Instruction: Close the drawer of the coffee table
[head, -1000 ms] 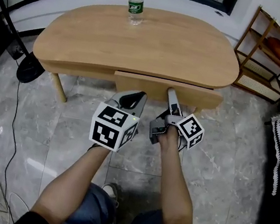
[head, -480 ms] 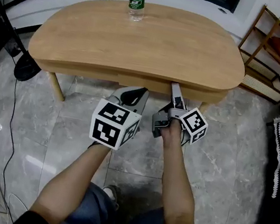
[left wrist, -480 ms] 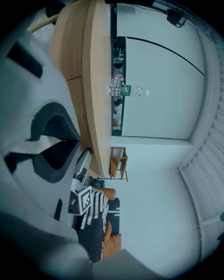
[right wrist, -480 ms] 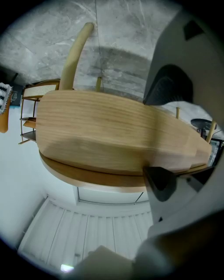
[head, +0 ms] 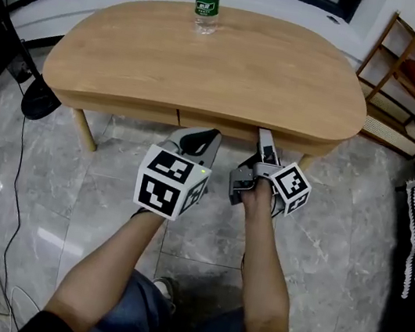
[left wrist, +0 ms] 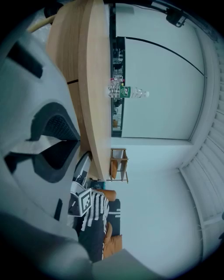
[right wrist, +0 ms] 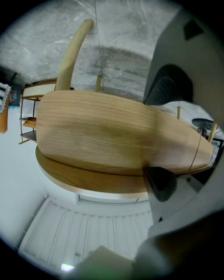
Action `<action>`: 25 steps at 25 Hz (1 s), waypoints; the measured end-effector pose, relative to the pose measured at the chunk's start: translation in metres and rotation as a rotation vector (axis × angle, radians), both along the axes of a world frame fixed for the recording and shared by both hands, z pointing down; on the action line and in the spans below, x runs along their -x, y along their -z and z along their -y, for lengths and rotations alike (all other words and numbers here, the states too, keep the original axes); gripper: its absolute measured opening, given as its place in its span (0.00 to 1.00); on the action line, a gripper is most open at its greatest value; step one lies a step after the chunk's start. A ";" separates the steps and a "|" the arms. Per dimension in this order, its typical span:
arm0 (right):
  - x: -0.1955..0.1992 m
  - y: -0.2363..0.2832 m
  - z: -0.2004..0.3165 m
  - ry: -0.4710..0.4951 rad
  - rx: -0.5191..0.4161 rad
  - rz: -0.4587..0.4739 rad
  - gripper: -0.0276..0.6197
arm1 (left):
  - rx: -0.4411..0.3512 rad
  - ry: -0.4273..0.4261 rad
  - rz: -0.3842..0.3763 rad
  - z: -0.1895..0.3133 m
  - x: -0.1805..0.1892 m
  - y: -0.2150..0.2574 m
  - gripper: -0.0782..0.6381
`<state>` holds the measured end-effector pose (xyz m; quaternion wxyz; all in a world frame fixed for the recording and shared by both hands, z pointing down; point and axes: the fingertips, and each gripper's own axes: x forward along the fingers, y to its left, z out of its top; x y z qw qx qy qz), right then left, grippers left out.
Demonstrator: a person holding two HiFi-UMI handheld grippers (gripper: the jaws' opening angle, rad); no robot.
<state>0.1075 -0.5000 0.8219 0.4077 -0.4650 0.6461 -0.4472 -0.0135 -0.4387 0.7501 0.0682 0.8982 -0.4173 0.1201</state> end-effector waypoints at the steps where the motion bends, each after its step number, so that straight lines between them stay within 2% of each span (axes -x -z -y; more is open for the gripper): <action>1: 0.000 0.001 -0.001 0.000 0.004 0.001 0.71 | -0.006 0.001 -0.002 0.000 0.000 0.003 0.11; 3: 0.001 -0.001 -0.005 0.002 0.018 -0.001 0.66 | -0.023 0.006 -0.002 -0.002 0.001 0.010 0.11; 8: -0.003 0.006 -0.029 0.025 0.020 -0.048 0.64 | -0.070 0.033 0.027 -0.015 0.007 0.024 0.11; 11: -0.007 0.020 -0.047 0.041 0.036 -0.099 0.63 | -0.041 0.061 0.004 -0.027 0.011 0.030 0.11; 14: -0.011 0.043 -0.066 0.048 0.054 -0.126 0.61 | -0.010 0.063 0.016 -0.037 0.014 0.044 0.11; 20: -0.011 0.119 -0.094 0.072 0.082 -0.191 0.56 | 0.032 0.061 0.044 -0.047 0.018 0.113 0.11; 25: 0.000 0.224 -0.103 0.103 0.060 -0.270 0.40 | 0.069 0.059 0.042 -0.052 0.022 0.196 0.11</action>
